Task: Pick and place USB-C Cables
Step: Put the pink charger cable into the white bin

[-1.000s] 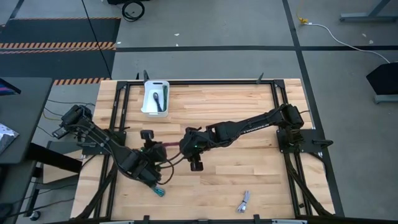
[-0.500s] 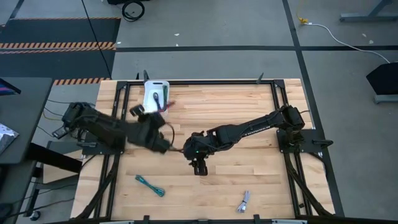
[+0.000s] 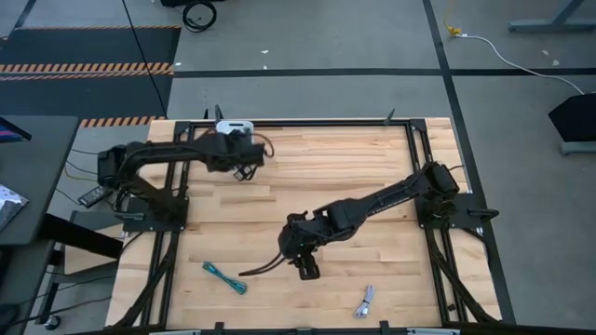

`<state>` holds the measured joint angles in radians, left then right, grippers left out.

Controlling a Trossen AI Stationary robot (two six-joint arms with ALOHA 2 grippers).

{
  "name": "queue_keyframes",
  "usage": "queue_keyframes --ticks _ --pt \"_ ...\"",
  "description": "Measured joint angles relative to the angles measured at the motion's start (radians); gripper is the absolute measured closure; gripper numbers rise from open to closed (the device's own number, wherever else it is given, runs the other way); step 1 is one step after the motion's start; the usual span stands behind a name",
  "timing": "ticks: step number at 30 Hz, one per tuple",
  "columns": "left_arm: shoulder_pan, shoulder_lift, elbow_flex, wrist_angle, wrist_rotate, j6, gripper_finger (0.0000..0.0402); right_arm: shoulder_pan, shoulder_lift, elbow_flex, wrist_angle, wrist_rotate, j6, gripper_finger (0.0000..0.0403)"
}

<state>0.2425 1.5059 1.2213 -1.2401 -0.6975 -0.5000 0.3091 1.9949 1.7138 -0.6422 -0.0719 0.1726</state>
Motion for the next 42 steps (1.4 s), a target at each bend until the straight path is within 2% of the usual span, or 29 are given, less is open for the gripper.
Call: queue_keyframes --ticks 3,7,10,13,16,18,27,32,37,42 --pt "0.052 0.0 0.0 0.059 -0.028 0.051 0.0353 0.006 0.0 0.0 0.0 0.001 -0.017 0.0194" --pt "0.137 0.0 0.0 0.05 -0.036 0.068 0.0336 0.005 0.0 0.0 -0.02 0.002 -0.019 0.0194" --pt "0.191 0.0 0.0 0.047 0.016 0.066 0.0344 0.005 0.0 0.0 -0.021 0.002 -0.031 0.0194" --pt "0.219 0.0 -0.003 0.077 0.113 0.069 0.0354 0.005 0.0 0.0 -0.026 0.002 -0.044 0.0194" --pt "0.231 0.001 -0.02 0.142 0.193 0.102 0.0351 0.005 0.0 0.0 -0.026 0.003 -0.045 0.0194" --pt "0.232 0.002 -0.03 0.166 0.201 0.107 0.0336 0.005 0.0 0.0 -0.026 0.002 -0.045 0.0194" --pt "0.239 0.002 -0.127 0.23 0.232 0.118 0.0227 0.005 0.0 0.0 -0.026 0.003 -0.045 0.0194" --pt "0.239 0.002 -0.181 0.279 0.325 0.133 0.0186 0.003 0.0 0.0 -0.026 0.003 -0.045 0.0194" --pt "0.236 0.0 -0.177 0.276 0.302 0.153 0.0176 0.002 0.0 0.0 -0.025 0.003 -0.053 0.0194" --pt "0.236 -0.003 -0.156 0.282 0.276 0.153 0.0189 0.002 0.0 0.0 -0.025 0.003 -0.053 0.0194"
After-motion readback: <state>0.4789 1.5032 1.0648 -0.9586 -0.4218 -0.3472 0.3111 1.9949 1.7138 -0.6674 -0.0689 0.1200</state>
